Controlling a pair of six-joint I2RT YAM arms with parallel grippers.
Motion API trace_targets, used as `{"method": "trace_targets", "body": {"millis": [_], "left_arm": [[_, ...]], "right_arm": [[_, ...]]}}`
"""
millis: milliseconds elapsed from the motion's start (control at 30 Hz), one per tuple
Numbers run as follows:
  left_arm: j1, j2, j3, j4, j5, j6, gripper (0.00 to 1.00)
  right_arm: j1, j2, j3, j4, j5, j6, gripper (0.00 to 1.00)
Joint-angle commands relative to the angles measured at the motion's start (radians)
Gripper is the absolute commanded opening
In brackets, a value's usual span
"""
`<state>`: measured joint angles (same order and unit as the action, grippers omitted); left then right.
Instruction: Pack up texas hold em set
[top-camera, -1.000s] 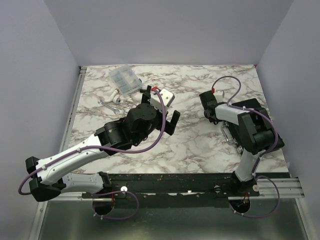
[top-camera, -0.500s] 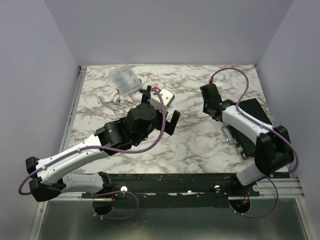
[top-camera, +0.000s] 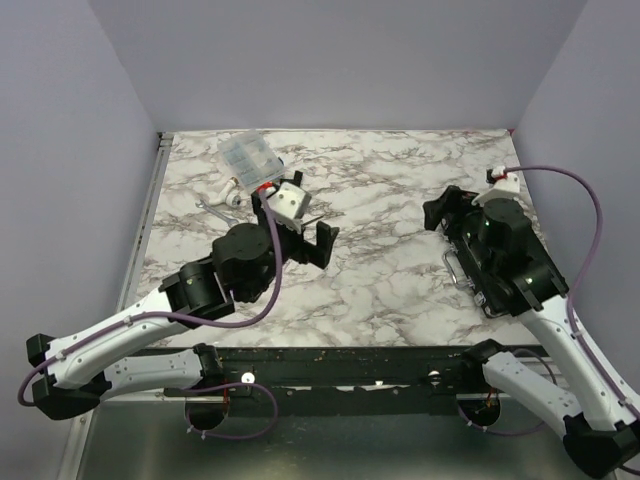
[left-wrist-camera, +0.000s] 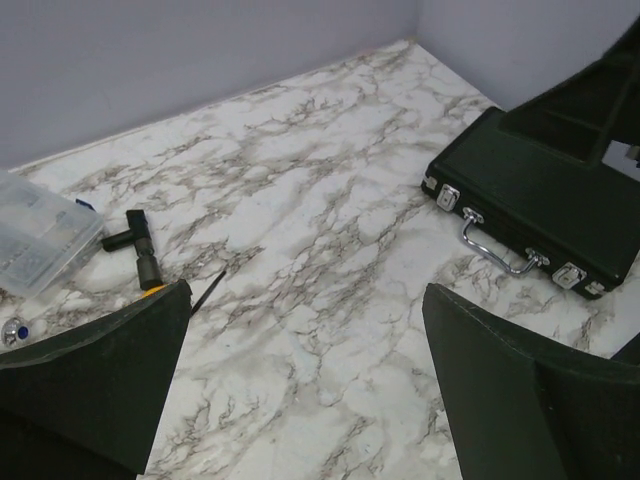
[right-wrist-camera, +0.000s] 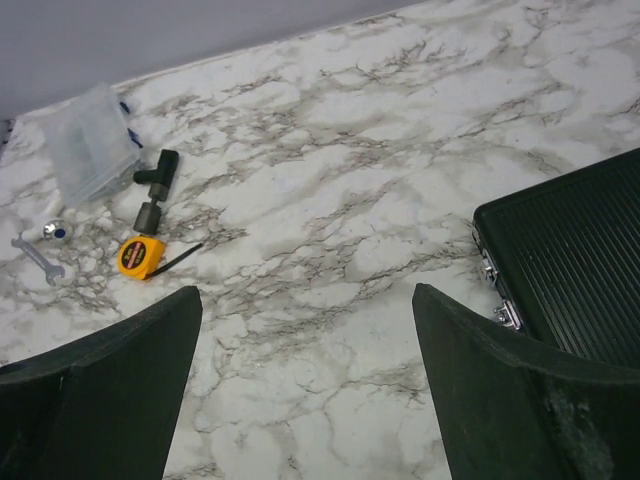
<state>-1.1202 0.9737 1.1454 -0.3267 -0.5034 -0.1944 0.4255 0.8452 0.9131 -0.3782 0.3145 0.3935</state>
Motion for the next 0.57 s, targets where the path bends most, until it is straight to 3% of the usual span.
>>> {"method": "trace_targets", "body": {"millis": [0, 200, 533], "left_arm": [[0.002, -0.128, -0.098, 0.194, -0.113, 0.065, 0.98], [0.002, -0.251, -0.152, 0.227, -0.172, 0.105, 0.98], [0.002, -0.358, -0.161, 0.16, -0.244, 0.074, 0.99]], "right_arm": [[-0.003, -0.096, -0.01, -0.06, -0.035, -0.003, 0.9], [-0.003, -0.178, -0.004, -0.079, -0.003, 0.006, 0.93], [-0.002, -0.333, -0.057, 0.007, -0.089, -0.016, 1.0]]}}
